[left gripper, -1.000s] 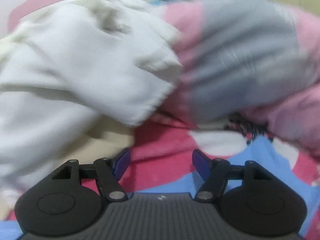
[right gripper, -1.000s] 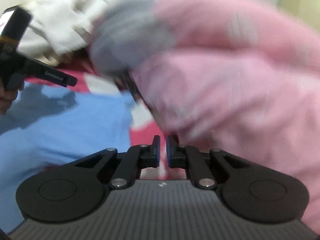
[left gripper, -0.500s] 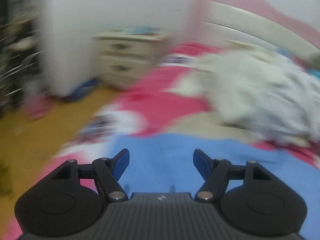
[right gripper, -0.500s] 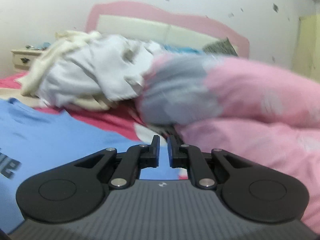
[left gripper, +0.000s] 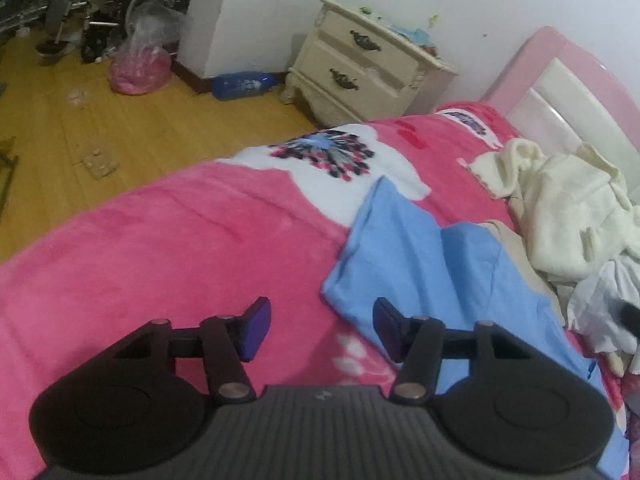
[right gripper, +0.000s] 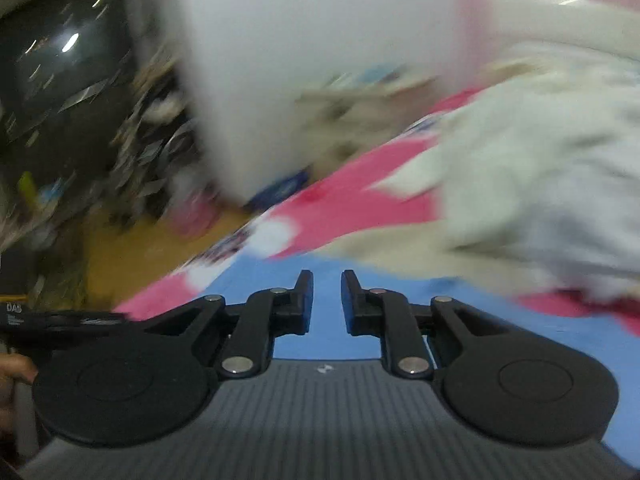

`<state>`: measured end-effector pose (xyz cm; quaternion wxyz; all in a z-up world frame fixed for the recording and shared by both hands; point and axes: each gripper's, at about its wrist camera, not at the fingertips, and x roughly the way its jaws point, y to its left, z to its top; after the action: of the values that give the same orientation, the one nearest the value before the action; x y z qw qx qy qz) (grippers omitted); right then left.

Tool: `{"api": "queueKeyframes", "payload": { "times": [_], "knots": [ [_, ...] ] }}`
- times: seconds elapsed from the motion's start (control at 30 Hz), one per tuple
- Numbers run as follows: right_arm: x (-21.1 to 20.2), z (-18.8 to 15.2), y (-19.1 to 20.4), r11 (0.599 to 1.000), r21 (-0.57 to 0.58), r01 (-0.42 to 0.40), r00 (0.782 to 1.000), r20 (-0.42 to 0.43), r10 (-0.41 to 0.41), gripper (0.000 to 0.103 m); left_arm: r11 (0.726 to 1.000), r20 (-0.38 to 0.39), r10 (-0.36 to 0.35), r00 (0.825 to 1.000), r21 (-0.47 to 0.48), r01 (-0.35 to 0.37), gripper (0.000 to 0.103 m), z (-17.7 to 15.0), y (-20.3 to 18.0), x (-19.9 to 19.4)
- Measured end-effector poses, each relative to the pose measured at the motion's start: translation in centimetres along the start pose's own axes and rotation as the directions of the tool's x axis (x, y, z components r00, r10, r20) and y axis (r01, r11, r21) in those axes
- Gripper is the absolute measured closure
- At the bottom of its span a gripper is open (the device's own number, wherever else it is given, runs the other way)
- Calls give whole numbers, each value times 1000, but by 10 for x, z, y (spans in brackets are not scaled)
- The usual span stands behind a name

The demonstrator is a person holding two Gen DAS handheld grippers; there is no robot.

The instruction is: Fold clothes

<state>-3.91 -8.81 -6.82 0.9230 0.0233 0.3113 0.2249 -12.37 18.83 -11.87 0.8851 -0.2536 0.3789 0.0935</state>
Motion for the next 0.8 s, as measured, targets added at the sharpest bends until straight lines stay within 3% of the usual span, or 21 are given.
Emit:
{"api": "queueKeyframes", "payload": {
  "times": [0.07, 0.17, 0.3, 0.4, 0.67, 0.77, 0.8],
  "knots": [
    [36, 4, 18, 999, -37, -12, 998, -61, 9, 89, 999, 29, 6, 1000, 36, -7, 49, -2, -5, 8],
    [62, 6, 28, 999, -31, -15, 995, -102, 12, 89, 994, 50, 48, 998, 91, -53, 64, -6, -13, 23],
    [62, 5, 21, 1000, -13, 0, 994, -112, -2, 89, 995, 92, 56, 994, 79, -63, 97, -12, -14, 29],
    [65, 2, 18, 1000, 8, 1, 991, -132, 0, 89, 997, 131, 66, 989, 33, -71, 97, -15, -12, 16],
    [146, -7, 11, 993, 108, -46, 971, -229, 69, 89, 994, 129, 94, 987, -70, -86, 94, -24, 1, 8],
    [160, -8, -1, 986, 160, -40, 971, -227, 76, 90, 996, 128, 74, 989, -62, -67, 86, -25, 3, 9],
    [156, -4, -2, 981, 188, -44, 970, -228, 87, 89, 996, 128, 68, 989, -59, -60, 78, -26, 4, 10]
  ]
}}
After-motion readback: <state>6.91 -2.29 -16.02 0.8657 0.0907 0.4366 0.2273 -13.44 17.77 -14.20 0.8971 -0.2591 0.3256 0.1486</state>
